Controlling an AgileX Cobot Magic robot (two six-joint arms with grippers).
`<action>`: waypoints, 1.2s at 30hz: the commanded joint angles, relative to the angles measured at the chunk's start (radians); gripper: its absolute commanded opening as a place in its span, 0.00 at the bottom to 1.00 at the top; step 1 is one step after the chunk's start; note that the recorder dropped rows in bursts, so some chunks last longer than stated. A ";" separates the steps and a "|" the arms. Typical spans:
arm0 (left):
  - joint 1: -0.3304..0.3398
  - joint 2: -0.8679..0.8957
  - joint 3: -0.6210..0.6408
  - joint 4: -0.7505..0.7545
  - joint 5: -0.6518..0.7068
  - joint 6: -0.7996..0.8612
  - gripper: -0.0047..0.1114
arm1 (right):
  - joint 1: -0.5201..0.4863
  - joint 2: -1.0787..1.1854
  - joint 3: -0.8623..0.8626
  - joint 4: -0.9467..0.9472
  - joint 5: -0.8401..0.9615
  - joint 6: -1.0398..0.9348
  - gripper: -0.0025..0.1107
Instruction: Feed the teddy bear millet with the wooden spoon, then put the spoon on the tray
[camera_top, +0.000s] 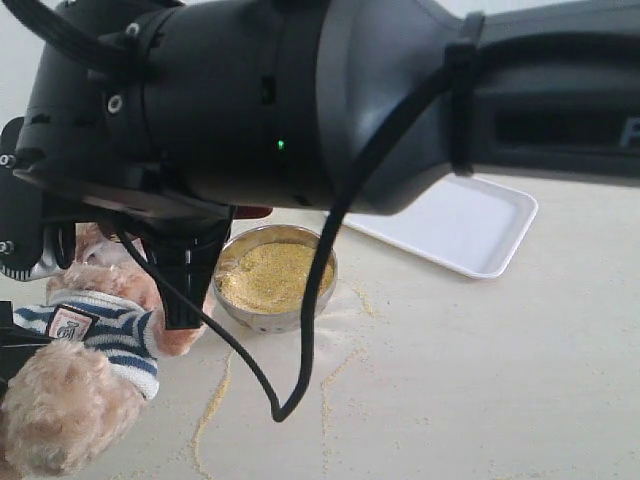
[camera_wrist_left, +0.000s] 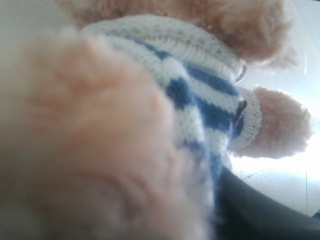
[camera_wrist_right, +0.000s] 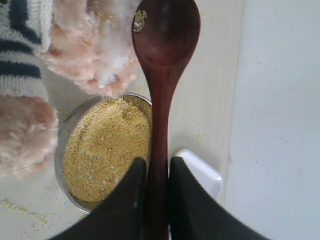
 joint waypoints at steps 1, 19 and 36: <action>-0.002 0.002 0.002 -0.020 0.019 0.008 0.08 | 0.013 0.001 0.002 -0.052 -0.018 -0.007 0.02; -0.002 0.002 0.002 -0.029 0.019 0.031 0.08 | 0.091 0.028 0.002 -0.200 0.035 -0.027 0.02; 0.001 0.002 0.002 -0.029 0.008 0.044 0.08 | 0.012 -0.118 0.002 -0.051 0.114 0.112 0.02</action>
